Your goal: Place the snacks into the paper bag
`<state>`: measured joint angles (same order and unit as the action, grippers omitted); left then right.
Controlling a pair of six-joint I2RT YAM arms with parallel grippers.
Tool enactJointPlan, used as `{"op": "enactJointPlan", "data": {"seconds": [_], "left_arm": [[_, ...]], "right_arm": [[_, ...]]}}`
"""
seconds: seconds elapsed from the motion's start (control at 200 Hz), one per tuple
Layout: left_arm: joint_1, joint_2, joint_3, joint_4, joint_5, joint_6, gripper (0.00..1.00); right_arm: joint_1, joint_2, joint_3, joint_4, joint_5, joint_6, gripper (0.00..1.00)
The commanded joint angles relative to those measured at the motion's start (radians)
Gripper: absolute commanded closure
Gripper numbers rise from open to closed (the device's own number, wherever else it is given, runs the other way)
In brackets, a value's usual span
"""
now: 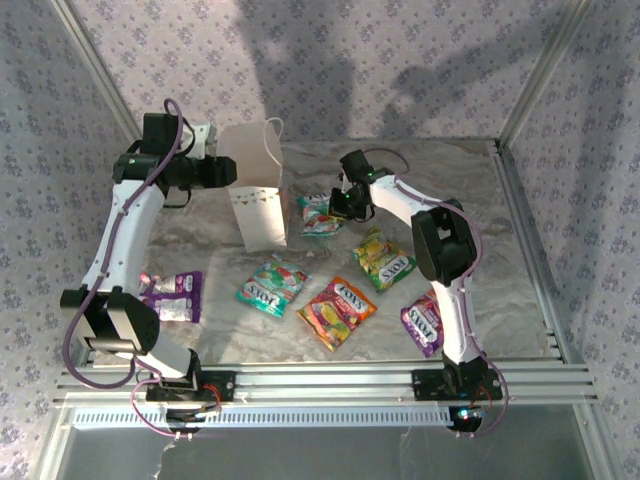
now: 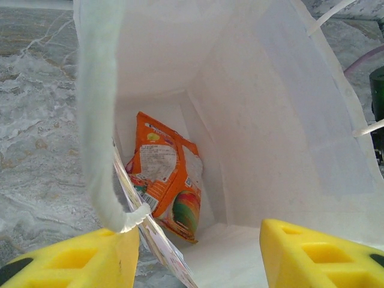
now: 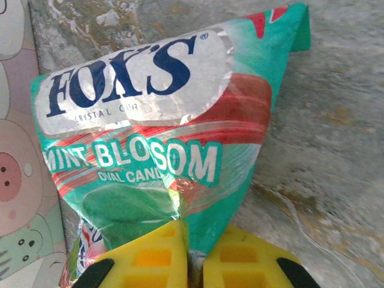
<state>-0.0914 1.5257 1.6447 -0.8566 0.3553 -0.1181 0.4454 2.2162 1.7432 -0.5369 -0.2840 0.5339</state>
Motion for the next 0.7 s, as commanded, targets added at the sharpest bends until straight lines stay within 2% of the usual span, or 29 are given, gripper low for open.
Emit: {"op": "enactJointPlan", "data": {"seconds": [0.0, 0.41, 0.48, 0.695], "left_arm": [[0.008, -0.021, 0.042, 0.014, 0.000, -0.019, 0.43], [0.011, 0.000, 0.073, -0.008, -0.126, -0.069, 0.44], [0.010, 0.012, 0.086, -0.014, -0.124, -0.072, 0.48], [0.011, 0.039, 0.105, -0.011, -0.115, -0.081, 0.48]], "right_arm": [[-0.008, -0.071, -0.033, -0.055, 0.073, -0.011, 0.92], [-0.016, -0.227, -0.070, -0.052, 0.133, -0.017, 1.00], [-0.016, -0.255, -0.070, -0.051, 0.145, -0.021, 1.00], [-0.009, -0.349, -0.071, -0.057, 0.212, -0.042, 1.00]]}}
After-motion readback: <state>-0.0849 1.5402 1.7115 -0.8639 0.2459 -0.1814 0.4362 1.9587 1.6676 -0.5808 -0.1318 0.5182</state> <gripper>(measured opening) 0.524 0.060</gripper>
